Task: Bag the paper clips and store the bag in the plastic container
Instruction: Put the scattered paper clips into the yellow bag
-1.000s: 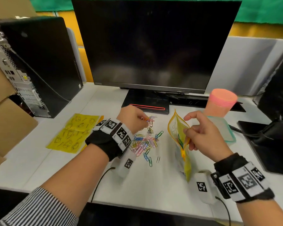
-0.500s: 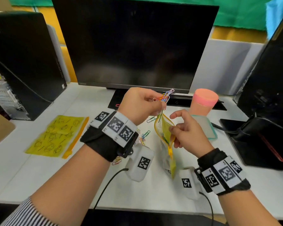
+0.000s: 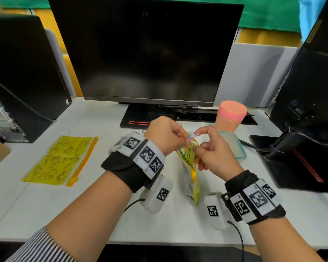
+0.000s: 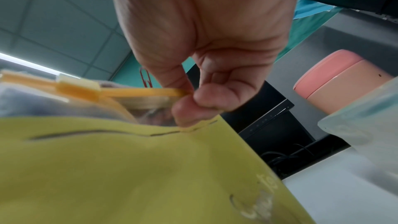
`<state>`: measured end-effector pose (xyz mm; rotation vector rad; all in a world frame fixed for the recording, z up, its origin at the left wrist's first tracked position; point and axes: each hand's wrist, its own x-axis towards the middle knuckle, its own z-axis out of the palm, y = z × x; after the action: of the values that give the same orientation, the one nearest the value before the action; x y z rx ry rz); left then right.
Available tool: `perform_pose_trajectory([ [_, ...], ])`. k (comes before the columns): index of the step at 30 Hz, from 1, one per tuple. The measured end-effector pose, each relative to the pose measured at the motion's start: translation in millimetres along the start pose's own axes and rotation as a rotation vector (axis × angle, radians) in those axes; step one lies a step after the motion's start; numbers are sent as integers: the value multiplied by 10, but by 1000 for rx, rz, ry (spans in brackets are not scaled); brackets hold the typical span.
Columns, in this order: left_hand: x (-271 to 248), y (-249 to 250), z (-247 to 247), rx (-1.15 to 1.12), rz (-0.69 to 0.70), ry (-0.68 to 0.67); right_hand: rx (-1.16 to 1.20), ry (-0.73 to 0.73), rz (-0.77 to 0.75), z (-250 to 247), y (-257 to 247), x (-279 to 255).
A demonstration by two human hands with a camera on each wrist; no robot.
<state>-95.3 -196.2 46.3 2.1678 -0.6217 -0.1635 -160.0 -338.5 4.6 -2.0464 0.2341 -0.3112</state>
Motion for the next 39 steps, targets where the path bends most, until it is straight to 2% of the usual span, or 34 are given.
perform_pose_trajectory([
  [3, -25, -10, 103, 237, -22, -88, 22, -14, 20, -4, 0, -9],
  [7, -3, -6, 130, 210, -43, -149, 25, -15, 30, -24, 1, -17],
  [11, -30, -55, -31, 20, -13, 21, 46, 15, 39, -55, 5, -8],
  [14, -48, -325, -216, 110, -93, 90, 70, 22, 41, -61, 15, -6],
  [17, -102, -666, -294, 404, -233, -16, 80, 26, 38, -72, 29, -1],
  [20, -192, -974, -215, 643, -400, -206, 76, 20, 35, -39, 31, 3],
  [22, -222, -1119, -107, 767, -451, -275, 73, 20, 33, -21, 31, 4],
  [27, -130, -1190, 30, 816, -425, -306, 77, 19, 38, -8, 14, -5],
  [30, 2, -1168, 20, 740, -388, -284, 68, 22, 42, -21, 7, -22],
  [39, 102, -1203, -13, 755, -353, -238, 39, 21, 48, -65, 4, -19],
])
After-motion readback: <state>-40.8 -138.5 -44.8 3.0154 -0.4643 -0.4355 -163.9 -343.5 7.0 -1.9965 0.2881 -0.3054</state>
